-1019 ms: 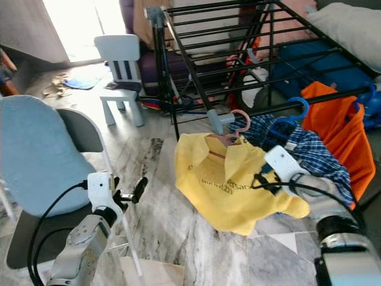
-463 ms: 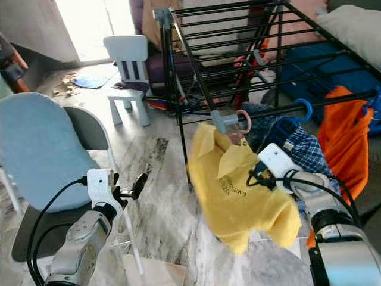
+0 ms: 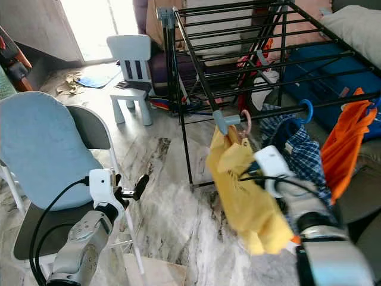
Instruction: Hang hanger
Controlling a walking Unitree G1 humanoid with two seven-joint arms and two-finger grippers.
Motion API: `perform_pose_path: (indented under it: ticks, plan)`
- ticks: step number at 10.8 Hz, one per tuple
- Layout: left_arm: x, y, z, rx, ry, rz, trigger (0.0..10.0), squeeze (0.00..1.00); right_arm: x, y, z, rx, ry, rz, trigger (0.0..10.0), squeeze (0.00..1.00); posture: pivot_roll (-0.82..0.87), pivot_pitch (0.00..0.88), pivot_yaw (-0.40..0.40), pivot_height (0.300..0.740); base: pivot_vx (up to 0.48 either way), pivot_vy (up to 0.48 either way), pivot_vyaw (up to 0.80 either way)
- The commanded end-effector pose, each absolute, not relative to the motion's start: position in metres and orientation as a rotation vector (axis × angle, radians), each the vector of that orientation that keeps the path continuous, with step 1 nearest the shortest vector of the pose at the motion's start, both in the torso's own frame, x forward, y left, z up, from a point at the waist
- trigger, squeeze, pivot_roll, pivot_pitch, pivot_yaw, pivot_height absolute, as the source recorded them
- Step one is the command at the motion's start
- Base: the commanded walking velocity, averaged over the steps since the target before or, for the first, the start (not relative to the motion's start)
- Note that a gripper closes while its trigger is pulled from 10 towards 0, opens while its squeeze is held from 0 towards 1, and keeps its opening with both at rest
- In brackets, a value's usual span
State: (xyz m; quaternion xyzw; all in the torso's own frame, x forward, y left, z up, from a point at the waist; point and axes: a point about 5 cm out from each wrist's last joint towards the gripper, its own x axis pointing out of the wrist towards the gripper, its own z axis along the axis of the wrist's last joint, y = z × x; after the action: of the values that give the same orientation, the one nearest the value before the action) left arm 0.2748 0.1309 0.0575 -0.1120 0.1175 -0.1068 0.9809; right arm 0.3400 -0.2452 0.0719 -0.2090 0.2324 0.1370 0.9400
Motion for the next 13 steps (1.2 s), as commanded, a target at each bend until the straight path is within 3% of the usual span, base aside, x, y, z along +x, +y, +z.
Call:
perform_pose_path:
  ticks: [1,2,3,5,13]
  plan:
    - [0.276,0.132,0.057,-0.227,0.245,-0.219,10.0,0.00,0.341,-0.244,0.070,-0.382,0.481,0.239,2.4,0.00,-0.22,0.000,0.059,0.740,0.000,0.000,0.00]
    - [0.276,0.132,0.057,-0.230,0.248,-0.220,10.0,0.00,0.342,-0.243,0.070,-0.370,0.478,0.221,2.2,0.00,-0.22,0.000,0.060,0.740,0.000,0.000,0.00]
    - [0.277,0.131,0.057,-0.232,0.251,-0.226,10.0,0.00,0.343,-0.245,0.071,-0.320,0.477,0.158,0.0,0.00,-0.22,0.000,0.063,0.740,0.000,0.000,0.00]
    - [0.277,0.128,0.057,-0.237,0.255,-0.243,10.0,0.00,0.340,-0.247,0.064,-0.259,0.505,0.067,0.0,0.00,-0.23,0.000,0.070,0.740,0.000,0.000,0.00]
    - [0.279,0.124,0.056,-0.238,0.259,-0.241,10.0,0.00,0.347,-0.238,0.073,-0.263,0.445,0.079,0.0,0.00,-0.23,0.000,0.061,0.740,0.000,0.000,0.00]
